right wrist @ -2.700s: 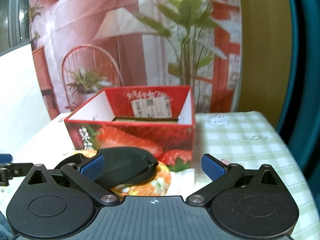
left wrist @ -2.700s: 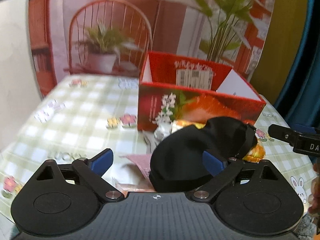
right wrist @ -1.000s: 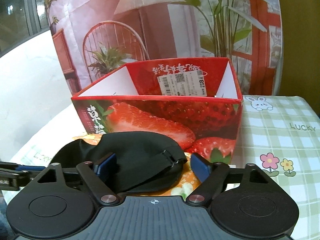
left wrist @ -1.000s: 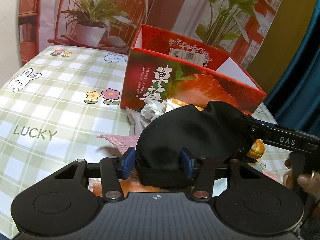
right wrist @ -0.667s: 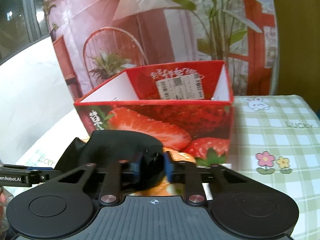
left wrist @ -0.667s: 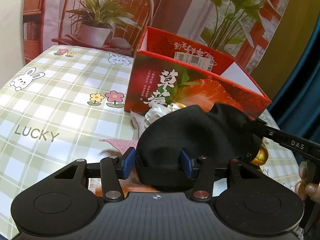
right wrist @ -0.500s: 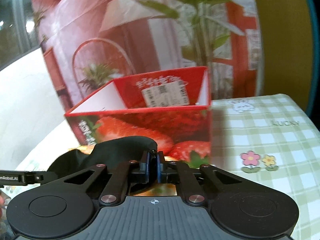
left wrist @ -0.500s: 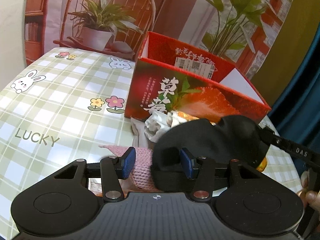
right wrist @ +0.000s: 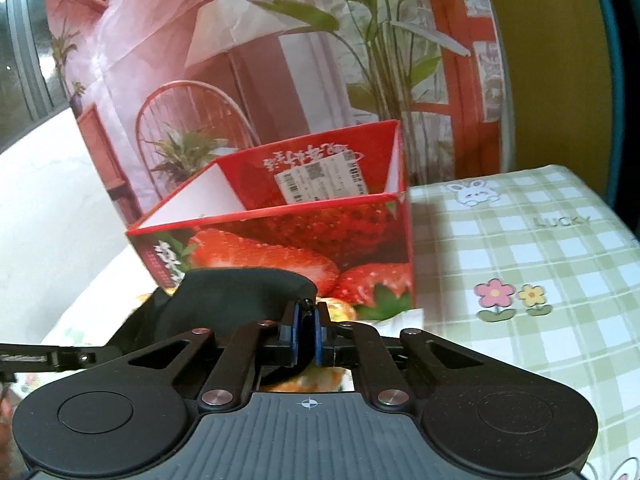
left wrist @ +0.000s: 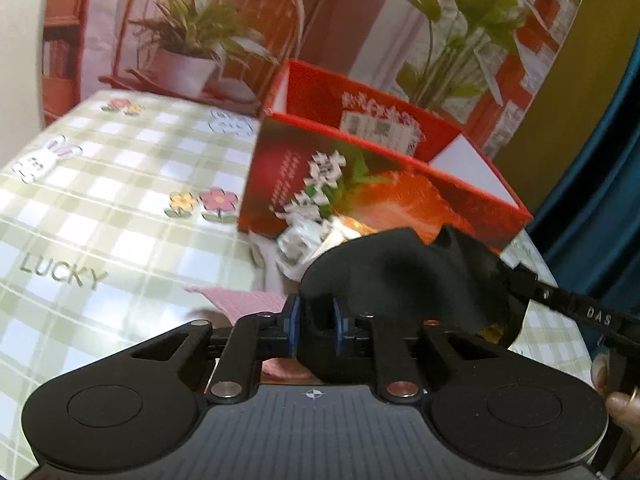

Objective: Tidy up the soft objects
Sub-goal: 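Close the left gripper on the black eye mask while the right gripper also closes on it, then lift the black eye mask with both grippers and carry it over the red box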

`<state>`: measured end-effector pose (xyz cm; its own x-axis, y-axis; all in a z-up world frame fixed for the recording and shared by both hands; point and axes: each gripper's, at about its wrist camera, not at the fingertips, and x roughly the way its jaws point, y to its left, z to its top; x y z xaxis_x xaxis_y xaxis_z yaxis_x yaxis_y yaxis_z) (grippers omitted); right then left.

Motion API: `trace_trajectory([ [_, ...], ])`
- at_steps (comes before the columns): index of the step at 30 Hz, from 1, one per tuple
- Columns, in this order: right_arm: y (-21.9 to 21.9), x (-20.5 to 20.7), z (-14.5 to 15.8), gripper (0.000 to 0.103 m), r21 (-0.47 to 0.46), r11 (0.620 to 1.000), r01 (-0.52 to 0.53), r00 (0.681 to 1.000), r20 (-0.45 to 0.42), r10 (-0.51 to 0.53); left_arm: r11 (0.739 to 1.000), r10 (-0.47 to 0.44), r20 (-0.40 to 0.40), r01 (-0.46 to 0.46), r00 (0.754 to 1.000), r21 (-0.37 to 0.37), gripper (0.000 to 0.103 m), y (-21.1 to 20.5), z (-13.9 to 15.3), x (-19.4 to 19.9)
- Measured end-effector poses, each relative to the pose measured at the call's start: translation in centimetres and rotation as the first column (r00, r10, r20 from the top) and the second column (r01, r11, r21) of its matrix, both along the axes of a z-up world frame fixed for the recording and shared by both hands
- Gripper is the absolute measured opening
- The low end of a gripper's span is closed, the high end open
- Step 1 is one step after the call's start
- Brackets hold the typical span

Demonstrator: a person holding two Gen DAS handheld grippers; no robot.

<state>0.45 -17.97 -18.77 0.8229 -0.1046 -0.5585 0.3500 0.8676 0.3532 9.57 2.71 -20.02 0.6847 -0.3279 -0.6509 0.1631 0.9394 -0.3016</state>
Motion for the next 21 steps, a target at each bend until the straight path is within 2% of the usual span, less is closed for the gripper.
trace_trajectory([
  [2,0.0,0.2,-0.1,0.016,0.013,1.000,-0.009,1.000,0.002,0.009,1.000,0.000,0.022,0.000,1.000,0.010,0.015,0.0,0.4,-0.1],
  [4,0.1,0.4,-0.2,0.026,0.024,1.000,-0.019,1.000,0.001,0.019,1.000,0.003,0.036,-0.004,0.999,0.024,0.015,-0.1,0.5,-0.1],
  [9,-0.4,1.1,-0.8,0.033,0.057,0.998,-0.023,1.000,0.002,0.023,1.000,0.005,0.053,-0.006,0.999,0.022,0.015,0.1,0.8,0.2],
  [11,-0.8,1.2,-1.2,0.032,0.083,0.996,-0.017,1.000,0.001,0.017,1.000,0.000,0.073,-0.002,0.997,0.031,0.014,0.0,1.0,0.3],
  [13,-1.1,1.2,-1.2,0.012,0.088,0.996,-0.001,1.000,0.000,0.001,0.999,-0.001,0.104,-0.003,0.995,0.044,0.012,0.0,1.6,0.6],
  [16,-1.3,0.9,-0.6,0.007,0.072,0.997,0.013,1.000,0.021,-0.014,0.999,-0.001,0.147,-0.007,0.989,0.051,0.010,-0.2,2.9,1.1],
  [21,-1.6,0.3,1.8,0.006,0.027,0.999,0.025,0.996,0.085,-0.028,0.999,-0.019,0.219,0.009,0.976,0.044,0.010,-0.7,5.0,1.5],
])
